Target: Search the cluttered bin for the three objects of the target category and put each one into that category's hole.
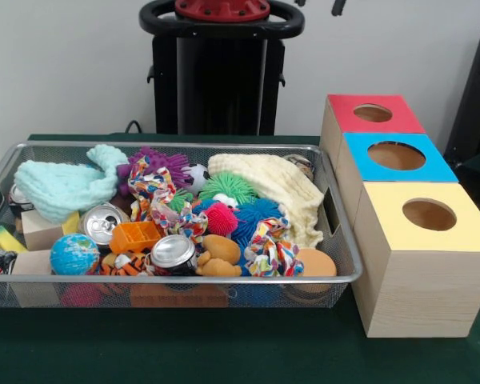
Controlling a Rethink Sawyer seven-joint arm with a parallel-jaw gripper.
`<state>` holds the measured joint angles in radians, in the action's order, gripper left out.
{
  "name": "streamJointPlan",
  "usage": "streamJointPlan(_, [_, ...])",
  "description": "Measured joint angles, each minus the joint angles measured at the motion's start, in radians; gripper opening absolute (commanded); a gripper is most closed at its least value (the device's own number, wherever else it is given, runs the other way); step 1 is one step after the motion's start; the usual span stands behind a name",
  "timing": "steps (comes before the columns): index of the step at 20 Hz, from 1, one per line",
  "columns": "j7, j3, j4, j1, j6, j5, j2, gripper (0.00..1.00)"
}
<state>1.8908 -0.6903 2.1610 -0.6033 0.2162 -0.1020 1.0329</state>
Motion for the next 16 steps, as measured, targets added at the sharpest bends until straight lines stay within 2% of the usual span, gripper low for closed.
streamJointPlan(1, [0.035, -0.057, 0.004, -0.056, -0.083, -0.023, -0.065, 1.00])
streamJointPlan(3, [0.062, -0.098, 0.011, -0.094, -0.160, -0.048, -0.121, 1.00])
streamJointPlan(5, [0.107, -0.166, 0.032, -0.143, -0.330, -0.101, -0.224, 1.00])
streamJointPlan(8, [0.125, -0.199, 0.049, -0.148, -0.441, -0.128, -0.277, 1.00])
streamJointPlan(10, [0.127, -0.211, 0.069, -0.110, -0.526, -0.134, -0.290, 1.00])
streamJointPlan(12, [0.127, -0.209, 0.078, -0.074, -0.519, -0.134, -0.271, 1.00])
streamJointPlan(13, [0.127, -0.189, 0.089, -0.003, -0.459, -0.134, -0.221, 1.00])
streamJointPlan(16, [0.127, -0.121, 0.103, 0.125, -0.311, -0.135, -0.137, 1.00])
